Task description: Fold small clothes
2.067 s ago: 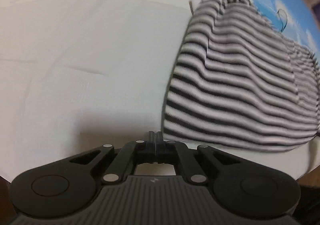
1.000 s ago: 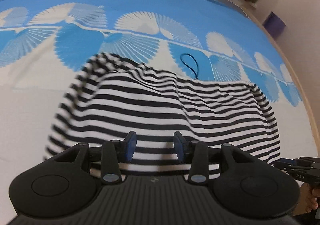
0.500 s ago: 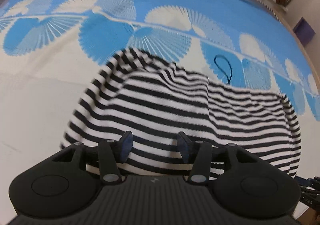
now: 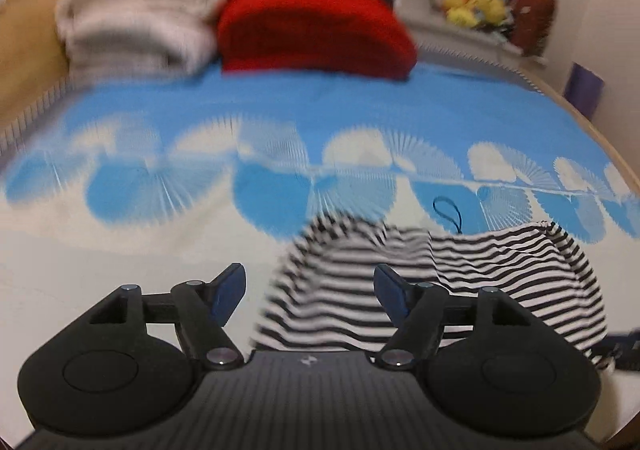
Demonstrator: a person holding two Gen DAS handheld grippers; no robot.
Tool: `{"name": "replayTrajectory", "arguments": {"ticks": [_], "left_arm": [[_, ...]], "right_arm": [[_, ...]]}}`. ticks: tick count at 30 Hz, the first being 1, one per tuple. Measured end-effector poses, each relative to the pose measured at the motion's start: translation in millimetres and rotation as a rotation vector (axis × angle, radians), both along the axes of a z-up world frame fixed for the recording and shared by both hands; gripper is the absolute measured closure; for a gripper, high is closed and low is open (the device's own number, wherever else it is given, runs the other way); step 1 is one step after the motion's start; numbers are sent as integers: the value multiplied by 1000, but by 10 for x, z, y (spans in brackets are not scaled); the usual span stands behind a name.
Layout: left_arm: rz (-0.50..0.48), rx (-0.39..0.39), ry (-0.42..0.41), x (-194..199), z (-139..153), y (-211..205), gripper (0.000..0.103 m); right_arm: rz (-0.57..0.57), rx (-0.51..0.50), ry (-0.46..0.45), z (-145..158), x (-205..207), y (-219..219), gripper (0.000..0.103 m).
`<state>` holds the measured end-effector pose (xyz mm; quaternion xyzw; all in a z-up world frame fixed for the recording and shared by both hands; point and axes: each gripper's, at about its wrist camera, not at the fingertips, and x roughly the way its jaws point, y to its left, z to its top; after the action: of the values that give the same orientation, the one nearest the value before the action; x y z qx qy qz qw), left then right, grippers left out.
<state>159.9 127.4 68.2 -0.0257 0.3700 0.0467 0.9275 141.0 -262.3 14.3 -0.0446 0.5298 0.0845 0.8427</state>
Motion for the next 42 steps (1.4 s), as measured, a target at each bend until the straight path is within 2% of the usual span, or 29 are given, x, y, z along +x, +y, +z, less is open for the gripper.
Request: {"name": "replayTrajectory", "arguments": {"ticks": [2,4,6,7,8,10,12,14,15,16,19,20,27,31,32,33,34,36,39,40,41,42], "left_arm": [[-13,6,-49,-171,210,63,25],[-13,-17,-90,-359,369,151,11],[15,-83,-103,-536,386,292,10],[31,-118,-95,-603,336,364,10],[56,-145,-53,-656,239,456,10],[122,-134,51,-673,136,602,21],[173,-136,36,-729,166,772,21],[183,-165,16,-771,186,933,22],[189,-169,23,-783,173,984,26],[195,-171,37,-792,153,1030,32],[210,-176,43,-856,151,1133,33],[213,-174,39,-874,159,1162,33],[238,-163,41,-929,106,1398,33],[262,-184,51,-978,83,1532,33],[266,-192,50,-992,81,1558,33],[268,-198,50,-998,80,1586,33],[270,-200,49,-1003,83,1613,33],[274,-203,44,-1008,88,1659,33],[282,-212,42,-992,88,1698,33],[283,-215,41,-981,90,1707,33],[283,-218,38,-973,96,1713,33],[281,-220,35,-961,103,1713,33]], "right_arm": [[-9,12,-36,73,-45,81,64],[-24,28,-83,148,-92,159,62],[-42,49,-124,215,-125,228,62],[-49,66,-145,249,-139,263,62],[-53,84,-165,280,-155,302,62],[-53,113,-201,329,-191,412,62],[-41,143,-230,351,-242,565,62],[-21,159,-250,321,-313,762,63],[-2,149,-245,283,-342,893,63],[25,137,-241,250,-376,1056,64],[159,173,-264,213,-512,1536,81],[212,187,-273,210,-561,1693,83],[617,212,-292,99,-874,2976,83],[721,133,-233,-155,-829,3497,78],[735,108,-201,-235,-787,3597,68],[744,74,-163,-319,-744,3684,62],[749,29,-150,-397,-720,3760,60],[755,-42,-147,-519,-677,3831,61],[710,4,-139,-528,-602,3801,66],[703,-8,-155,-529,-600,3771,80],[707,-24,-172,-537,-604,3762,87],[714,-24,-180,-553,-622,3748,89]]}}
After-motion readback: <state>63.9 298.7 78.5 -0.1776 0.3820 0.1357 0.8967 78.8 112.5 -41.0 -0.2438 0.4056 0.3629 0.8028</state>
